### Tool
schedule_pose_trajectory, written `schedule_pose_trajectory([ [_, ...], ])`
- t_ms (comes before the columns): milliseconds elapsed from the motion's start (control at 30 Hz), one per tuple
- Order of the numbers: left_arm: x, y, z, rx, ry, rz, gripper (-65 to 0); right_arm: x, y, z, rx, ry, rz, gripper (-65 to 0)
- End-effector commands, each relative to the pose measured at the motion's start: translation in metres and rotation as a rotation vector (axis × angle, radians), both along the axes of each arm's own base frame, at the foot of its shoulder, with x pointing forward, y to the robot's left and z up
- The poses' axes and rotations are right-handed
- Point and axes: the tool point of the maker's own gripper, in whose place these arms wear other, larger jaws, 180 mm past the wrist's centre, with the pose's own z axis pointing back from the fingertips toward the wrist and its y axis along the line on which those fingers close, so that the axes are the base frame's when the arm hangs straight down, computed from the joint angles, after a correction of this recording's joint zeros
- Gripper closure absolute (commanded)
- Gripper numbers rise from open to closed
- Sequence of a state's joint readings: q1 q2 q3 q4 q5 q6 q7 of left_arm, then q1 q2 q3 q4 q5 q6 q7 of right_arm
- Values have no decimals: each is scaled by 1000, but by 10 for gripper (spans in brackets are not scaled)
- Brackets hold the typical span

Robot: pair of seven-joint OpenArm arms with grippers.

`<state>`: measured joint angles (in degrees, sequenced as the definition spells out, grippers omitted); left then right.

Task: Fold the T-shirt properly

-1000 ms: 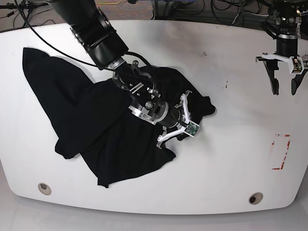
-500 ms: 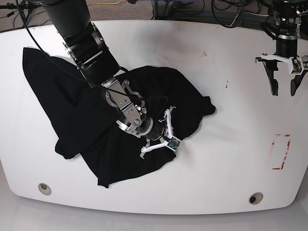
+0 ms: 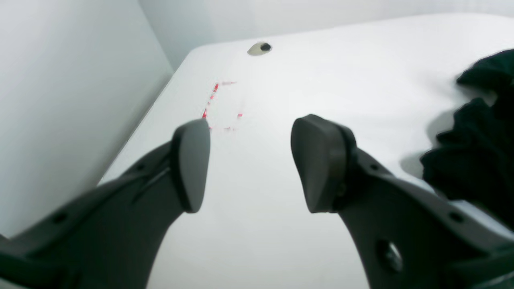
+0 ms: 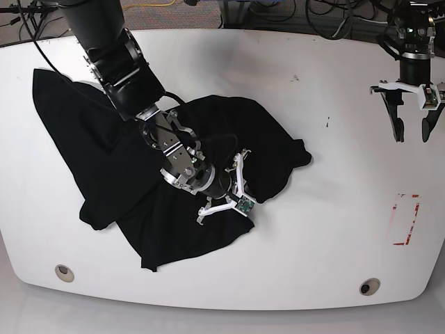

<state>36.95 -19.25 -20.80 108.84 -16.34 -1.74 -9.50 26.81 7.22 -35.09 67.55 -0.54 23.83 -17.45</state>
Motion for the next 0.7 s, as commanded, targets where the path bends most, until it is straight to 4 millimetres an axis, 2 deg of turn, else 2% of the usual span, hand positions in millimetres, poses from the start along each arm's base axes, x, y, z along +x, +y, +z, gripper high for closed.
schedule_pose_trajectory([
  [0,3,-1,14,15,-50,-13,-337,7,12,35,24,-73,22,-3],
  [33,3,-1,14,14,-51,-13,-337,6,12,37,14,-80,24,-6],
  [100,3,1,12,15,-41,-6,-338,8,9,55,-22,-128,21,-50],
  [300,1,2,11,16,-36,-4,-337,5,14,73,-47,-179,38,-250],
  [433,0,1,10,12,-33,-3,-337,1,19,83,-32,-202,48,-356],
  [500,-4,-1,6,9,-12,-8,-336,-4,27,96,-8,-222,62,-371],
  [667,-4,-4,6,4,-11,-13,-337,-5,32,108,16,-249,65,-344],
])
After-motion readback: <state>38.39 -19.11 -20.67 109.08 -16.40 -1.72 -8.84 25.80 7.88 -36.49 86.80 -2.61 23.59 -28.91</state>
